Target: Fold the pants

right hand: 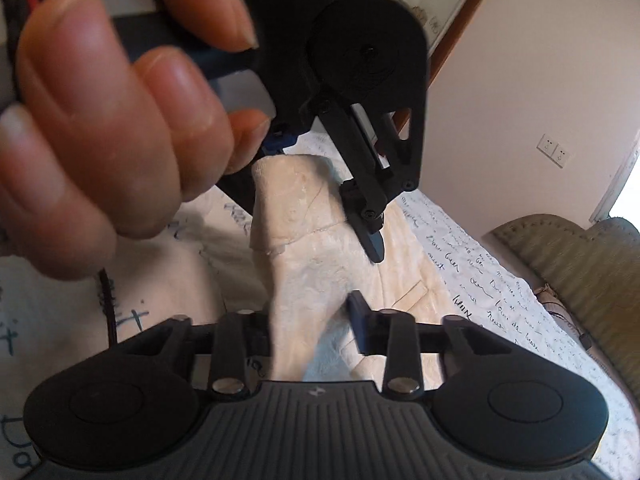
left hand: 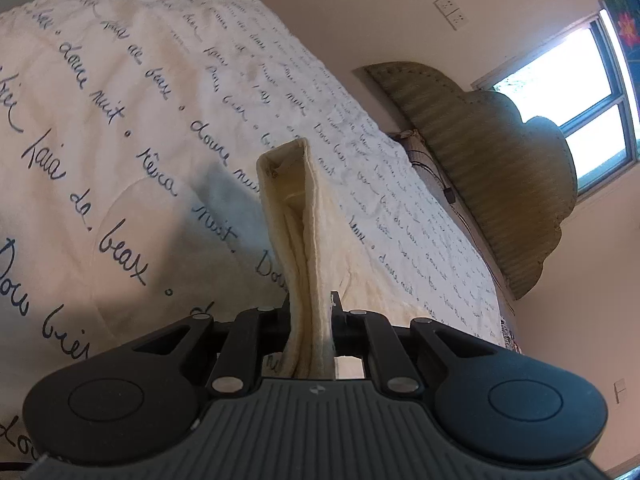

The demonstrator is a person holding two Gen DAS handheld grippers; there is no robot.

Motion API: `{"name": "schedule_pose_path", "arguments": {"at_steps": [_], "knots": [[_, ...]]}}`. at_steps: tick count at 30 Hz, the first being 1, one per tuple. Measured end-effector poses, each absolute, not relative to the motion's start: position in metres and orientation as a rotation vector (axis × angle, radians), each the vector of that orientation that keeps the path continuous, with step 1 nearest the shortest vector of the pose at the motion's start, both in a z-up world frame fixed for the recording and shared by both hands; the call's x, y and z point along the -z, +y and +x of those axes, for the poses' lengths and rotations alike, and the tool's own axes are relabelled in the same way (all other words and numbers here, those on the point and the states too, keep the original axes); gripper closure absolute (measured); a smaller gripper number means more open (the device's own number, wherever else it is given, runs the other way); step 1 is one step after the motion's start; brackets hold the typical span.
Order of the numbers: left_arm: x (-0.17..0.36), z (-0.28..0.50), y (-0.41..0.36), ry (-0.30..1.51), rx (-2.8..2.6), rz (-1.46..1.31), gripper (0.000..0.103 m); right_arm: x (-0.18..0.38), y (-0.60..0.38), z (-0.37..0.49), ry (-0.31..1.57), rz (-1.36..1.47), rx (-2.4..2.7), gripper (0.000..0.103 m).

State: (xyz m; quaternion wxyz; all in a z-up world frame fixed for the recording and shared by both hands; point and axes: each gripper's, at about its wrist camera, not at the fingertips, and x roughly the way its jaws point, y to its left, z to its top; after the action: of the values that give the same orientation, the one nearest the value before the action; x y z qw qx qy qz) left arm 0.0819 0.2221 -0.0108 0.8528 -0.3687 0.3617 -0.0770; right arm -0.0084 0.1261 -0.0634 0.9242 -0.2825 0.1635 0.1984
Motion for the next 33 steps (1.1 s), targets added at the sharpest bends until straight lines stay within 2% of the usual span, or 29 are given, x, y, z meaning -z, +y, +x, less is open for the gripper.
{"name": "schedule_pose_path", "arguments": {"at_steps": [2,8,16,23,33], "knots": [[-0.005,0.076,0.212,0.723,0.183,-0.751,0.092,0.053,0.114,-0.016,0.300,-0.529,-0.403,0.084],[-0.058,0.062,0.153,0.614,0.293,-0.654,0.091,0.005,0.049,-0.044,0.211,-0.306,-0.377,0.087],[-0.092,0.060,0.036,0.570,0.453,-0.503,0.091,-0.019,-0.030,-0.073,0.116,-0.241,-0.203,0.089],[-0.075,0.078,-0.064,0.639,0.573,-0.416,0.091,-0.015,-0.091,-0.082,0.129,-0.182,-0.058,0.090],[-0.001,0.117,-0.166,0.824,0.646,-0.281,0.091,0.023,-0.166,-0.080,0.281,0.099,0.046,0.090]]}}
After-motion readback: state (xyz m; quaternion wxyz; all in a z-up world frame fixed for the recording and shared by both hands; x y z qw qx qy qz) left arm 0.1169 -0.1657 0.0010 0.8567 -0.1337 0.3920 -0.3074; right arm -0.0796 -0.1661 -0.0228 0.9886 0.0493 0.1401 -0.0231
